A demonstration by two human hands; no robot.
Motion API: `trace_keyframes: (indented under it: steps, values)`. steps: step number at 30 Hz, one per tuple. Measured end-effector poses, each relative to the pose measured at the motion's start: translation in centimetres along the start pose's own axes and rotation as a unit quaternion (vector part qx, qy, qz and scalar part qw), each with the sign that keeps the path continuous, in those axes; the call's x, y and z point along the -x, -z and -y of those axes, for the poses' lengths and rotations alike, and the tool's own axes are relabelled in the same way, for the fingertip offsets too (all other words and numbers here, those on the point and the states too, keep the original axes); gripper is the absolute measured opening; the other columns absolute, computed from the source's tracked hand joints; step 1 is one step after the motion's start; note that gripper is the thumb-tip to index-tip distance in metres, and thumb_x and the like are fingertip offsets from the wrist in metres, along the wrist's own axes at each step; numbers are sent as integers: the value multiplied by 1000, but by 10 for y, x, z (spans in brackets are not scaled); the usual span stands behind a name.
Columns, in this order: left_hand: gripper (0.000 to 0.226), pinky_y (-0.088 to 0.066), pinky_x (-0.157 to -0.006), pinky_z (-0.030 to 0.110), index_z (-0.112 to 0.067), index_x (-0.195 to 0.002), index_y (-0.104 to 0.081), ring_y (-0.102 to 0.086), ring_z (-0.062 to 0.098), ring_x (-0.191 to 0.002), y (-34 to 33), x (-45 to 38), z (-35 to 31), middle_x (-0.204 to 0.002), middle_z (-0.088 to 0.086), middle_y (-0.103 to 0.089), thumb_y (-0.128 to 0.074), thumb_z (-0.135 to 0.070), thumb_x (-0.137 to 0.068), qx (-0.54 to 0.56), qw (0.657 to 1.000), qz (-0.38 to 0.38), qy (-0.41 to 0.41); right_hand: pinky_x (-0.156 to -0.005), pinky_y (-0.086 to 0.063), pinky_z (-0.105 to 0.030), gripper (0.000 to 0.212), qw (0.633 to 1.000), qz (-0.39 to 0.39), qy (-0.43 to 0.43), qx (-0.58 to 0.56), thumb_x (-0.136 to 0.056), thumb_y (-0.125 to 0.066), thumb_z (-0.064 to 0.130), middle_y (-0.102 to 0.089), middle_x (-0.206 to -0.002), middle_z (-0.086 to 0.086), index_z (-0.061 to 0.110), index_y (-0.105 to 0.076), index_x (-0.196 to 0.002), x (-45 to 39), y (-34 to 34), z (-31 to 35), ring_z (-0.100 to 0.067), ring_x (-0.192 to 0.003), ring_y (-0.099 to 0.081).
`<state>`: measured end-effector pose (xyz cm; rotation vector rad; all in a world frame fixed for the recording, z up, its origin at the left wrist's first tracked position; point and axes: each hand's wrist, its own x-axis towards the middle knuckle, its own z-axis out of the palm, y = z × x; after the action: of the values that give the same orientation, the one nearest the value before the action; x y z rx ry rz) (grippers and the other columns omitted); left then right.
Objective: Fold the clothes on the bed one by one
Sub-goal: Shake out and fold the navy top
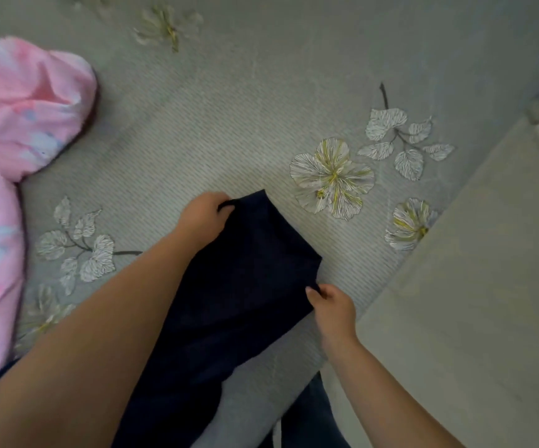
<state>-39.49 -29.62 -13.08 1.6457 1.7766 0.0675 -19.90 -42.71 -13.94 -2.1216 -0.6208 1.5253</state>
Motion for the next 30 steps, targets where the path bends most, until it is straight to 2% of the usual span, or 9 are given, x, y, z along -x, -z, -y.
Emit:
trace_keyframes:
  steps: [3,6,10,14,19,21,24,26,30]
  values:
    - [23,-27,-67,21,5,-100,-59,-53,33,-94,49,14,-5,-101,23,-60,-43,-12,-95,27,994,-104,8,-58,-38,-28,23,997,2,68,31,-90,-54,9,-48,-63,-3,-1,-60,-70,-7,2,54,-14,-62,-43]
    - [22,-27,-68,32,7,-97,-54,-52,37,-90,109,33,-17,-98,27,-57,-41,-10,-95,11,967,-253,16,-49,-28,-22,36,980,1,179,84,-91,-50,10,-42,-54,3,14,-46,-56,0,-6,137,-10,-52,-38]
    - [21,-19,-59,24,3,-88,-51,-45,28,-70,197,74,-44,-81,19,-52,-37,-12,-96,-8,908,-419,14,-69,-37,-33,23,926,-25,351,139,-95,-43,13,-51,-67,1,11,-52,-74,40,-19,247,-20,-69,-47]
    - [26,-28,-62,33,1,-96,-53,-52,36,-83,280,136,-67,-95,21,-54,-37,-19,-96,-69,854,-514,27,-58,-19,-23,21,842,-42,524,123,-95,-40,8,-52,-85,-17,2,-56,-83,103,-13,333,-20,-73,-40]
    - [23,-36,-61,43,2,-101,-59,-53,43,-85,339,226,-103,-91,29,-54,-46,-15,-94,-137,770,-623,11,-59,-27,-31,19,697,-86,705,101,-93,-46,5,-49,-84,-24,-6,-61,-99,181,18,387,-32,-69,-47]
    - [25,-39,-54,43,5,-94,-63,-54,44,-74,344,261,-121,-79,31,-55,-46,-14,-89,-147,741,-655,-3,-52,-34,-34,16,622,-115,768,100,-87,-53,1,-52,-77,-27,-6,-65,-95,209,38,392,-38,-63,-52]
    - [28,-39,-44,37,6,-81,-64,-54,41,-57,330,307,-146,-65,28,-53,-46,-15,-85,-166,711,-682,-33,-45,-30,-27,18,542,-149,822,97,-80,-56,6,-50,-62,-22,-5,-68,-88,242,76,386,-33,-50,-50]
    - [33,-34,-43,32,3,-81,-61,-53,38,-52,312,335,-163,-61,25,-52,-38,-22,-83,-176,700,-690,-46,-43,-31,-26,21,507,-160,841,103,-79,-56,7,-48,-59,-19,-5,-69,-90,257,107,377,-31,-49,-49]
    - [10,-30,-44,28,-14,-85,-36,-52,35,-51,269,380,-194,-61,22,-52,-36,-23,-81,-199,678,-705,-58,-41,-35,-28,20,450,-179,867,117,-73,-61,0,-48,-56,-18,-6,-69,-90,283,170,355,-32,-48,-49]
